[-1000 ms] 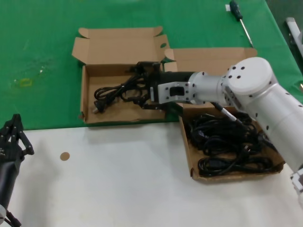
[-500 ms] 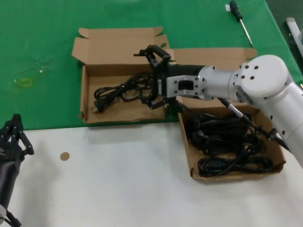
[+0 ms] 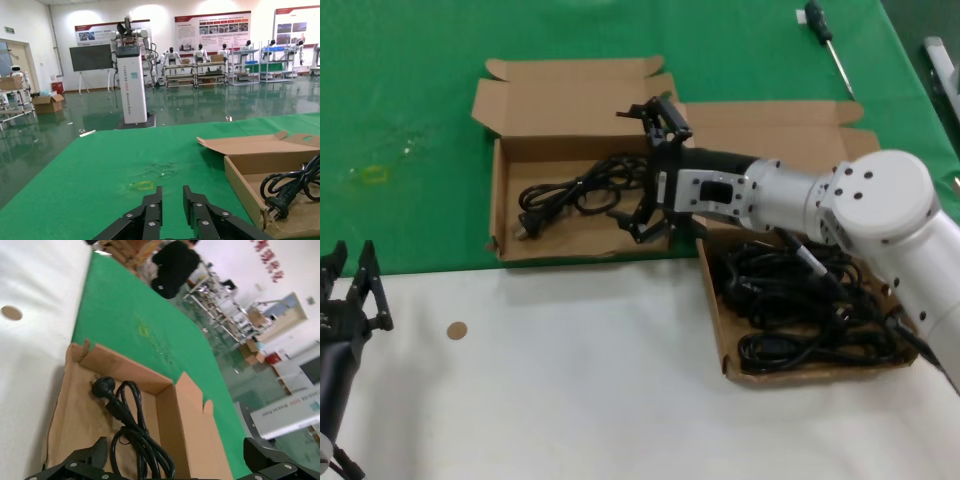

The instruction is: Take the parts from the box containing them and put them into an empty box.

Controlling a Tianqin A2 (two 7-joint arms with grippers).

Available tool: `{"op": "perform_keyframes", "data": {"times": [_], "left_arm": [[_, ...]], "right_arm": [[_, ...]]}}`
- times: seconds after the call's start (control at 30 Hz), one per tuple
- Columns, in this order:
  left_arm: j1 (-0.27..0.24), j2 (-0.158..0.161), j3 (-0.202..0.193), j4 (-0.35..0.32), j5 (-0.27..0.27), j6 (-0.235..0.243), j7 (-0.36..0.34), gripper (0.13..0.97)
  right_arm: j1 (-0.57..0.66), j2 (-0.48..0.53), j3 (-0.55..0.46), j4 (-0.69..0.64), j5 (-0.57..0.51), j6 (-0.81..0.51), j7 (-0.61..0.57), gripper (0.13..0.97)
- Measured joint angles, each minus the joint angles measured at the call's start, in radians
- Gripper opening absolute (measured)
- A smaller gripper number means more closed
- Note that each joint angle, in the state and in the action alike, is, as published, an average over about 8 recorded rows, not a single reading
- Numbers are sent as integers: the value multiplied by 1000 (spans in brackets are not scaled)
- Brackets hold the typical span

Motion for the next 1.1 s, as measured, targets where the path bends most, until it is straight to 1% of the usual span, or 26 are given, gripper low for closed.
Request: {"op": "perform_keyframes", "data": {"times": [0.13,0.23,0.27,0.53,0.67,0.93,0.97,1.1], "left_arm": [[0,0,0,0,0,0,0,240],[0,0,0,0,0,0,0,276],[0,0,0,0,0,0,0,276],[0,0,0,0,0,0,0,446],[0,0,0,0,0,0,0,446],[0,0,0,0,0,0,0,670],[0,0,0,0,0,0,0,670],[0,0,0,0,0,0,0,755]], "right_arm": [[-48,2,23,37,18,34,31,948],[-86,4,42,66,32,61,56,952],[-98,4,48,76,36,70,64,954],[-200,8,97,155,74,143,130,966],[-251,10,122,195,92,179,163,966],[-353,15,171,274,130,251,229,966],[-366,15,178,284,135,261,237,966],[-417,17,202,323,153,297,270,966]]}}
